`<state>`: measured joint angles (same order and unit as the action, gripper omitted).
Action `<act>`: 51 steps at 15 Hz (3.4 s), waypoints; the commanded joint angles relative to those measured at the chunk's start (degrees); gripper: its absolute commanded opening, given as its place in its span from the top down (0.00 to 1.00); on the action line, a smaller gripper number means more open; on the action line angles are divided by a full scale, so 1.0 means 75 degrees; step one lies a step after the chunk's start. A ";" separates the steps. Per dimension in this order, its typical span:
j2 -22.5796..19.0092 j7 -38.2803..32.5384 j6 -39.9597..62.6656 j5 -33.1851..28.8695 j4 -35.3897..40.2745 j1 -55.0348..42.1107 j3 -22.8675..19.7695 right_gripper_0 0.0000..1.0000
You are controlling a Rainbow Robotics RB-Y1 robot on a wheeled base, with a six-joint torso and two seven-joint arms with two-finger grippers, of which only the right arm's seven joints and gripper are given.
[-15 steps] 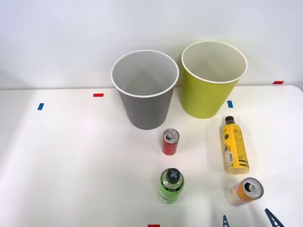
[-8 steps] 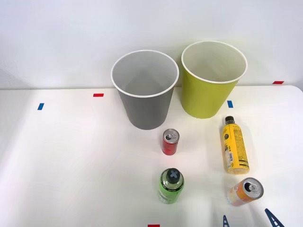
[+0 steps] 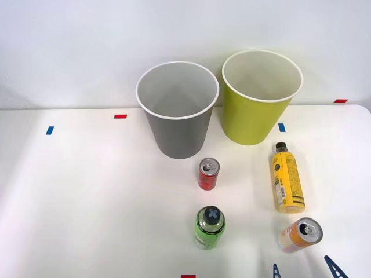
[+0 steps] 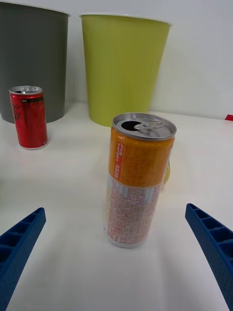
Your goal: Put cans in the gray bin, plastic bottles in the light green bin
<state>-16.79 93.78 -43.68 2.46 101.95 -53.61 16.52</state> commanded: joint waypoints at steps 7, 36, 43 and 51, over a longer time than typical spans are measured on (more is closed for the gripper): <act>0.0000 0.0000 0.0000 0.0001 0.0000 0.0000 0.0000 0.00; 0.0012 -0.0059 -0.0141 0.0083 -0.0387 0.0187 0.0000 0.00; -0.0141 -0.0363 -0.0305 0.0833 -0.0387 0.0516 0.0105 0.00; -0.0727 -0.0480 -0.0516 0.1055 -0.0387 0.1019 0.0223 0.00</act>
<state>-21.98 90.19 -47.54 10.15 99.05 -46.13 18.25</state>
